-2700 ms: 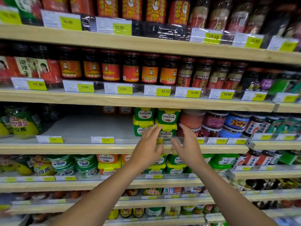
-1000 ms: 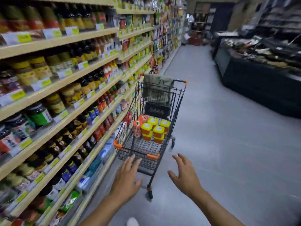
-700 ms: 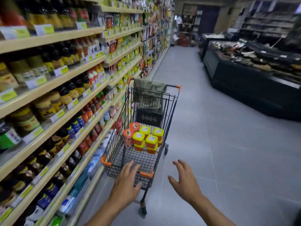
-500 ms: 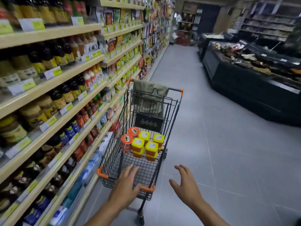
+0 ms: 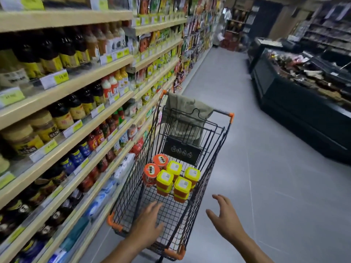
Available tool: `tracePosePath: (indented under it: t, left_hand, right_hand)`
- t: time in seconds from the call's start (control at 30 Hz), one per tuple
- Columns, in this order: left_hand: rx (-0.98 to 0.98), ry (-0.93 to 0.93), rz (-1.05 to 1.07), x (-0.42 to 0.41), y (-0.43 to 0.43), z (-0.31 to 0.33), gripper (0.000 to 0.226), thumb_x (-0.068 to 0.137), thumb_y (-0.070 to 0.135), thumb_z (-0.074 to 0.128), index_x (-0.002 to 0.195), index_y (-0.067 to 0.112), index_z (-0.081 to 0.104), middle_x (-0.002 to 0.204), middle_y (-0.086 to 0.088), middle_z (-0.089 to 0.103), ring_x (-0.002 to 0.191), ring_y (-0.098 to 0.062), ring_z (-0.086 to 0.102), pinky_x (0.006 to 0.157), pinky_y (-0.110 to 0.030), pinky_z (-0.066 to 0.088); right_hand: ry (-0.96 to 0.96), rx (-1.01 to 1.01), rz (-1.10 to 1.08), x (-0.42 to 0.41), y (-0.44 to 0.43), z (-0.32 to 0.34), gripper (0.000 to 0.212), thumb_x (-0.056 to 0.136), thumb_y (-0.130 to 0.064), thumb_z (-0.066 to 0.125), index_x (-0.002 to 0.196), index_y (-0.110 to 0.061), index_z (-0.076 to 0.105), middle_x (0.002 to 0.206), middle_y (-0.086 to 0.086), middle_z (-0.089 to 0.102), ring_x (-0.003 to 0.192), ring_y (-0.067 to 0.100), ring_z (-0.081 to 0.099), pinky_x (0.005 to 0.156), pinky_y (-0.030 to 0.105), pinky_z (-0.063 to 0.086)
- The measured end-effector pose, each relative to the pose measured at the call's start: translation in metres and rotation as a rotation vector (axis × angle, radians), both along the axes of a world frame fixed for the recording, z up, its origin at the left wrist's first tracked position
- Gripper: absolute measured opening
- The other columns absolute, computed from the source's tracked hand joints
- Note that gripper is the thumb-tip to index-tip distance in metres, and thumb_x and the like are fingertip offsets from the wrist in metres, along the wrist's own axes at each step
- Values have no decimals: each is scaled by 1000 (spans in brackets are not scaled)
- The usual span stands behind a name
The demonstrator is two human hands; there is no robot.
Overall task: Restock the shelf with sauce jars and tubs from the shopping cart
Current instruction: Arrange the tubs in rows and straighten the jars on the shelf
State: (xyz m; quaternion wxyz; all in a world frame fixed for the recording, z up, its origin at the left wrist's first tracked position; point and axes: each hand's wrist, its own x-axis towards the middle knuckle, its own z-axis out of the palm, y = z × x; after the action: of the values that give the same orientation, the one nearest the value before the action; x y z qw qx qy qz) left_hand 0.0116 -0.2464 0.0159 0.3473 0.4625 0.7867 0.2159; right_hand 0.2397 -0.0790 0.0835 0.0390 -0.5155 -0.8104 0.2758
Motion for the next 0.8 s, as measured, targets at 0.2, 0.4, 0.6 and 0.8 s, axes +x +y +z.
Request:
tracePosePath:
  t: [0.2, 0.4, 0.6, 0.8]
  left_hand:
    - [-103, -30, 11, -8, 39, -26, 70, 99, 36, 57, 159, 35, 19, 168, 12, 5, 149, -17, 27, 119, -43, 33]
    - [-167, -88, 92, -16, 90, -45, 70, 99, 33, 58, 158, 35, 21, 168, 12, 5, 146, -16, 35, 114, -36, 41]
    - [-253, -97, 170, -26, 153, -56, 69, 99, 32, 57, 158, 33, 21, 167, 10, 11, 137, -13, 43, 106, -34, 47]
    - [-357, -53, 201, -25, 229, -65, 70, 100, 29, 58, 159, 31, 20, 166, 6, 15, 132, -18, 50, 97, -32, 45]
  right_hand:
    - [-30, -20, 82, -24, 59, -11, 60, 94, -38, 65, 146, -20, 43, 152, 0, 39, 138, 17, 41, 114, 33, 36]
    - [-81, -65, 214, -56, 140, -32, 54, 94, -35, 65, 143, -20, 49, 147, 3, 44, 136, 20, 43, 111, 33, 36]
    - [-176, -110, 383, -93, 241, -51, 55, 93, -34, 64, 144, -17, 49, 145, 4, 45, 131, 22, 46, 105, 32, 41]
    - [-357, -23, 646, -133, 330, -87, 59, 90, -37, 62, 144, -17, 49, 137, 7, 55, 126, 28, 49, 103, 39, 44]
